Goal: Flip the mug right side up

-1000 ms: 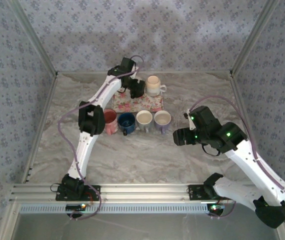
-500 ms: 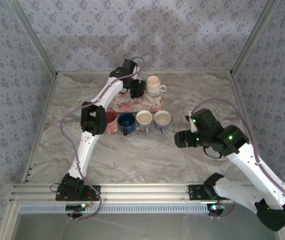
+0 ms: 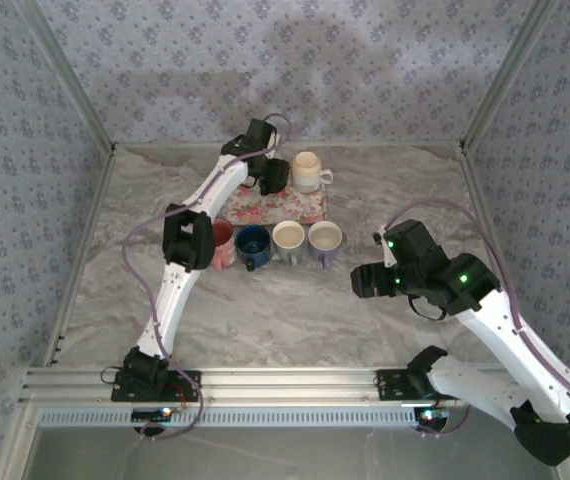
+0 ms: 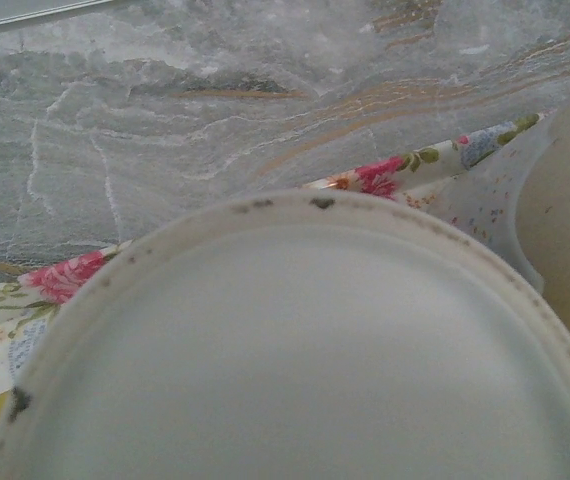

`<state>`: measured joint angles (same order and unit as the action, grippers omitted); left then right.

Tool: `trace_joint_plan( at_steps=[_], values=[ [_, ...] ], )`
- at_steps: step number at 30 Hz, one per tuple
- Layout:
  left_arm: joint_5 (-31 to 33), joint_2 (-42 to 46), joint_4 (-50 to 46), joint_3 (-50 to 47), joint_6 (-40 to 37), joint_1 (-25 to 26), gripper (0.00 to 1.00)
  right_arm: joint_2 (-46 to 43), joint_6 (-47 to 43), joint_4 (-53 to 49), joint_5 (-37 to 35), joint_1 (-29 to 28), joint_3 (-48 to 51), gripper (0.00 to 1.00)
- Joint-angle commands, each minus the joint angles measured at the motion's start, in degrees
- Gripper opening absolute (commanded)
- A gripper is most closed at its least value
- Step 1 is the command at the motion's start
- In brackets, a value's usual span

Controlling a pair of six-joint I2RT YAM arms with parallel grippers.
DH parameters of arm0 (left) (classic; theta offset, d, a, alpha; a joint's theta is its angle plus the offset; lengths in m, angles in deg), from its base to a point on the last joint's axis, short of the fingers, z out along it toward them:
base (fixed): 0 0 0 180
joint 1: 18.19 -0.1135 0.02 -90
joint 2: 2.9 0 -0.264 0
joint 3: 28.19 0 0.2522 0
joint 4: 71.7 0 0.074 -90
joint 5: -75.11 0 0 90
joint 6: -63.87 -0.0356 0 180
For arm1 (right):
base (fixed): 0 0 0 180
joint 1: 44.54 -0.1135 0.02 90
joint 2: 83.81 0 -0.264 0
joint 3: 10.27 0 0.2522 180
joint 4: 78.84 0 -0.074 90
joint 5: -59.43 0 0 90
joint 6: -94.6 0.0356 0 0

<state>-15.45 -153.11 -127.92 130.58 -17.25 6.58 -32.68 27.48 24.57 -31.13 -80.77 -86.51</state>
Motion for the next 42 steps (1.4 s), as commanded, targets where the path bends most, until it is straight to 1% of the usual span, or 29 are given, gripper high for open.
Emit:
trace_joint_plan(
  at_steps=[1,5,9,14,16,18,20,21,23,24,27,28,30,32,33,35,37,39,41,42],
  values=[
    [2.50,5.72,-1.30,0.41,1.67,0.05,0.35,-0.69,0.43,-0.25,0.34,0.37,-0.53,0.79],
    [3.58,10.18,-1.46,0.67,4.55,0.06,0.29,-1.03,0.50,1.38,0.21,0.38,-1.27,0.79],
    [1.72,13.81,-3.52,3.36,8.77,-0.08,0.24,-1.31,-0.05,3.08,0.33,0.87,-2.35,0.79],
    [-0.58,19.42,-6.12,4.61,14.41,-0.17,0.22,-1.49,-0.97,6.24,1.68,2.96,-4.05,0.79],
    [-1.94,22.61,-6.39,4.16,18.49,-0.26,0.22,-1.34,-1.02,8.44,3.73,4.56,-4.32,0.79],
    [-4.19,26.19,-4.68,2.24,23.76,-0.17,0.23,-0.62,-0.95,11.02,7.12,6.74,-4.60,0.79],
    [-6.75,30.83,-0.39,-2.73,28.81,0.29,0.24,0.89,-0.34,13.42,10.86,9.11,-5.33,0.79],
    [-6.94,33.68,2.32,-5.98,31.61,0.80,0.24,1.54,0.14,14.76,11.51,9.49,-5.37,0.79],
    [-6.77,40.36,10.59,-16.32,36.27,2.01,0.25,2.54,0.66,17.63,12.85,9.45,-8.01,0.79],
    [-6.11,43.52,14.50,-21.34,39.01,2.63,0.25,2.90,1.19,18.25,13.19,9.55,-8.66,0.79],
    [-2.46,54.23,30.11,-41.28,48.26,4.59,0.26,3.36,3.14,18.69,14.05,10.72,-9.99,0.78],
    [-1.13,57.60,36.97,-47.97,51.11,5.37,0.26,3.27,4.14,19.59,15.22,11.38,-9.79,0.78],
    [2.03,62.83,46.53,-58.55,55.72,6.74,0.26,3.72,5.92,21.84,18.03,12.30,-9.04,0.78],
    [3.12,66.69,55.58,-66.80,60.34,7.89,0.28,4.92,9.37,26.20,23.52,13.22,-7.93,0.78],
    [3.19,67.83,59.17,-70.13,62.23,8.28,0.29,5.63,11.57,28.89,26.60,13.66,-7.28,0.77],
    [3.65,70.09,66.34,-75.83,66.55,9.19,0.29,7.52,17.87,38.39,34.36,14.20,-4.72,0.78],
    [5.13,71.86,71.66,-79.68,68.79,10.19,0.29,9.64,23.68,47.72,39.23,14.03,-2.55,0.79],
    [5.11,73.22,73.87,-81.27,69.76,10.71,0.28,12.21,31.82,57.94,42.31,13.64,-0.60,0.79],
    [4.44,74.61,75.18,-82.22,70.03,10.91,0.27,15.20,38.82,66.37,43.30,13.18,-0.23,0.82],
    [4.55,75.32,75.54,-82.77,70.34,10.93,0.27,16.28,41.69,69.70,43.36,12.99,-0.06,0.86]
  ],
)
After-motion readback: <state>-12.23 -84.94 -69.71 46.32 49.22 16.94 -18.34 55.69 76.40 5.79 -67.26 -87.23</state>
